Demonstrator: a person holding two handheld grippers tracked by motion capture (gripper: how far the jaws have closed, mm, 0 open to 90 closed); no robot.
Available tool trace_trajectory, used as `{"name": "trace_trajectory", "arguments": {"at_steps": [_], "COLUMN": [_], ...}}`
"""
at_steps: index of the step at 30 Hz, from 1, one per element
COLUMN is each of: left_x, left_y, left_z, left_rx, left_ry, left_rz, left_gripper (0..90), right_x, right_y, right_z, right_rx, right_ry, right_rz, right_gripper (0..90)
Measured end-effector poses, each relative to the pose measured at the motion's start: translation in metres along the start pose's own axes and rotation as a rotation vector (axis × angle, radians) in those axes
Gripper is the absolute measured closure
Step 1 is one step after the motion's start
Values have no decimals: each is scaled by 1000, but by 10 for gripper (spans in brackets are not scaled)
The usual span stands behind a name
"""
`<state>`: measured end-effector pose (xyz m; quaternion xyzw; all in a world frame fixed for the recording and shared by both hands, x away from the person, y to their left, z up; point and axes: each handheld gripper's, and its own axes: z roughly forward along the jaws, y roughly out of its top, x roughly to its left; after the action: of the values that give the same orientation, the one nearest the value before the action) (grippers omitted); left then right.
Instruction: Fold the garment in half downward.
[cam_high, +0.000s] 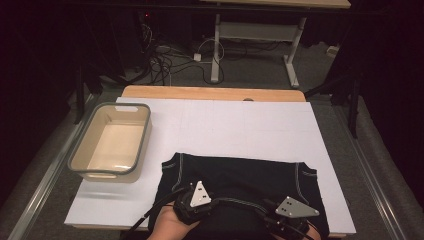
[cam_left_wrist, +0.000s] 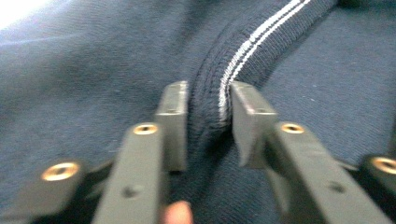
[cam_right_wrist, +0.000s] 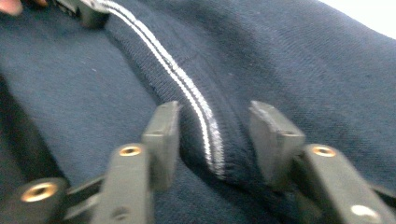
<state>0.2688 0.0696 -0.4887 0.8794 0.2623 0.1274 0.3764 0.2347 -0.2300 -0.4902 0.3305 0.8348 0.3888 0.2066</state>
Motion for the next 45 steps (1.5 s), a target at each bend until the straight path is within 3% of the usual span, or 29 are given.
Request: {"name": "trace_trajectory", "arguments": {"at_steps": [2,4,6,10,13,15,16,20,23,26,29,31,33,39,43,45], "left_x": [3,4,-1,-18,-18,-12,-7,23,39,42,43,43,42,41,42,41], "left_y": [0,-1,-2,-8,-21,-28,-32,-47,-55,-59,-64,-64,-63,-68,-83,-86], "left_z": [-1,-5,-14,-38,-46,-55,-61,-78,-73,-62,-60,-59,-60,-82,-89,-89], "left_rx": [-7,-28,-53,-93,-111,-123,-140,-186,-157,-42,-32,-33,-34,-113,-103,-93], "left_ry": [-12,-32,-62,-109,-158,-133,-104,56,80,132,89,53,63,56,40,35], "left_rz": [-15,-28,-31,6,-16,-32,-51,-149,-193,-171,-212,-209,-205,-246,-284,-282], "left_gripper": [743,753,753,745,635,525,486,406,425,500,571,705,769,779,781,781], "right_x": [-1,-4,-2,12,18,15,12,-6,-23,-41,-53,-60,-64,-65,-65,-66], "right_y": [0,0,1,0,-10,-14,-13,-15,-22,-31,-40,-45,-48,-51,-54,-54], "right_z": [0,-2,-9,-33,-39,-40,-42,-55,-62,-69,-74,-73,-72,-72,-67,-66], "right_rx": [-1,-8,-39,-98,-94,-86,-93,-126,-115,-136,-126,-104,-94,-95,-68,-64], "right_ry": [-16,-3,10,36,74,99,86,16,-63,-94,-150,-172,-174,-160,-156,-152], "right_rz": [-7,10,12,-17,-6,30,36,90,120,197,232,249,267,272,267,277], "right_gripper": [746,789,794,791,707,623,582,528,522,524,536,547,555,598,625,616]}}
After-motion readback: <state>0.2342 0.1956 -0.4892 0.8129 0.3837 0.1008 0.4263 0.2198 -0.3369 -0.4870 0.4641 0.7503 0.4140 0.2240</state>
